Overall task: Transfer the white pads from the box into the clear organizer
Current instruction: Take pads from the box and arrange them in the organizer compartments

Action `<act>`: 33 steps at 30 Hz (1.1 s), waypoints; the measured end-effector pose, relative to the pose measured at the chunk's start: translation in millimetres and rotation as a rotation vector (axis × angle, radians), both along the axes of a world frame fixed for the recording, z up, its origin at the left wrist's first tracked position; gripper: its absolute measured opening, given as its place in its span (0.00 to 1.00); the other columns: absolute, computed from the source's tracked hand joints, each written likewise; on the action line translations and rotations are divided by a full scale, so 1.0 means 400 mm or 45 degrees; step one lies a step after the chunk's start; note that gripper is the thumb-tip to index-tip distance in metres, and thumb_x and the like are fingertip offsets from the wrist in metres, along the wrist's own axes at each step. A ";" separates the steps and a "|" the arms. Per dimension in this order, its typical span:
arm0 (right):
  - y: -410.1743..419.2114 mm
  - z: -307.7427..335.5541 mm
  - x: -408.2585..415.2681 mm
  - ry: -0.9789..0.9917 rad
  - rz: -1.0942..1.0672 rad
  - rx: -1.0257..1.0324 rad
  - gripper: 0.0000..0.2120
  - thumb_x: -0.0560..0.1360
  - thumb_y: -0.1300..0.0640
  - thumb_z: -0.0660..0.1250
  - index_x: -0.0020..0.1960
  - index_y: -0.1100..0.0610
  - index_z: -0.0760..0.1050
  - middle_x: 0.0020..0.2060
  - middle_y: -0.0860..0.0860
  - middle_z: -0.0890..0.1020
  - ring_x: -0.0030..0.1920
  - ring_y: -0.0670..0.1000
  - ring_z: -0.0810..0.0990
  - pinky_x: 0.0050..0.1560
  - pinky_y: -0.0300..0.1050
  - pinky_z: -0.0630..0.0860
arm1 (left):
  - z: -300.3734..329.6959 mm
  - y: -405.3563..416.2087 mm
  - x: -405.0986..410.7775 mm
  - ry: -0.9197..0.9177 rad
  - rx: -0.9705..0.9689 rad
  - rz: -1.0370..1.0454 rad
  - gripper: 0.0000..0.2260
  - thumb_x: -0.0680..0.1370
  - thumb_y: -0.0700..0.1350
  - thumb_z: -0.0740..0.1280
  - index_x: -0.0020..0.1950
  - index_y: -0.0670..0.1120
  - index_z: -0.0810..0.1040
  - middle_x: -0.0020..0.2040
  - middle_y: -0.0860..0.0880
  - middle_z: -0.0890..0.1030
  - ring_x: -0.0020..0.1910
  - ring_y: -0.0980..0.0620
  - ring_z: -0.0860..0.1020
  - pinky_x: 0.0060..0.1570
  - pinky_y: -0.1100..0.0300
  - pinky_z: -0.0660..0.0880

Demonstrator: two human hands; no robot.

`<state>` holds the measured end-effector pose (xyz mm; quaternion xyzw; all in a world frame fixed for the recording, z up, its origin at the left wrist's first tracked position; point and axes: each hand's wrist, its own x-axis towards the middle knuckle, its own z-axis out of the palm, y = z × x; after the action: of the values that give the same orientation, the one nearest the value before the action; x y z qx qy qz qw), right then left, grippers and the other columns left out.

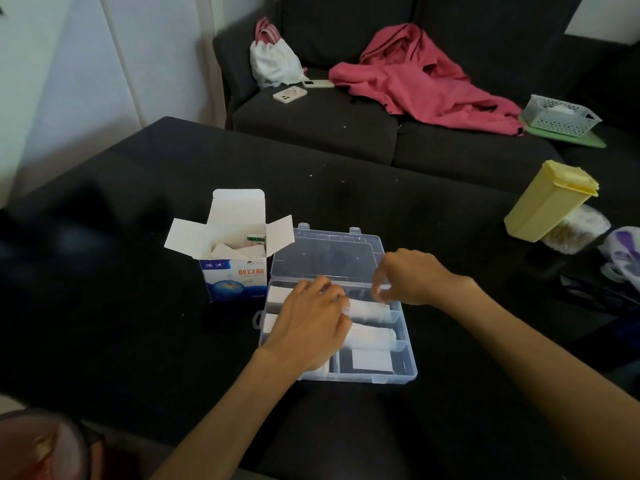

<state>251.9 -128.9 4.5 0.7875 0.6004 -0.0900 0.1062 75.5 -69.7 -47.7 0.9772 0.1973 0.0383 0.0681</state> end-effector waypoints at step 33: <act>0.188 0.131 -0.290 0.510 0.103 0.617 0.12 0.78 0.56 0.62 0.60 0.52 0.77 0.56 0.49 0.80 0.54 0.47 0.77 0.57 0.43 0.75 | 0.133 0.213 -0.231 -0.613 -0.400 1.083 0.19 0.78 0.48 0.64 0.69 0.52 0.71 0.66 0.49 0.75 0.63 0.49 0.73 0.57 0.54 0.72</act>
<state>136.0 -53.8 56.7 0.7320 0.6442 -0.0933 -0.2014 -16.9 15.6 5.4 0.7520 0.5595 0.2565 0.2361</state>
